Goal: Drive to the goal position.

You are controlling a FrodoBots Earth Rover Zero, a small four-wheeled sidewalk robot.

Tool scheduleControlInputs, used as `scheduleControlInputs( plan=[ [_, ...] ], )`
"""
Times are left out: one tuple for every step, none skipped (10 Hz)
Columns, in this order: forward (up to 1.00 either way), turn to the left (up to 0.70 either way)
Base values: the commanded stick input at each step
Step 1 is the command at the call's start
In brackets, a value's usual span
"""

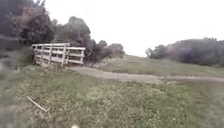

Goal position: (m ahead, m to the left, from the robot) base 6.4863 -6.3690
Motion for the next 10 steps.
scheduleControlInputs(
  plan=[
    [0.70, 0.00],
    [0.70, 0.00],
    [0.70, 0.00],
    [0.70, 0.00],
    [0.70, 0.00],
    [0.70, 0.00],
    [0.70, -0.04],
    [0.70, -0.16],
    [0.70, -0.35],
    [0.70, -0.35]
  ],
)
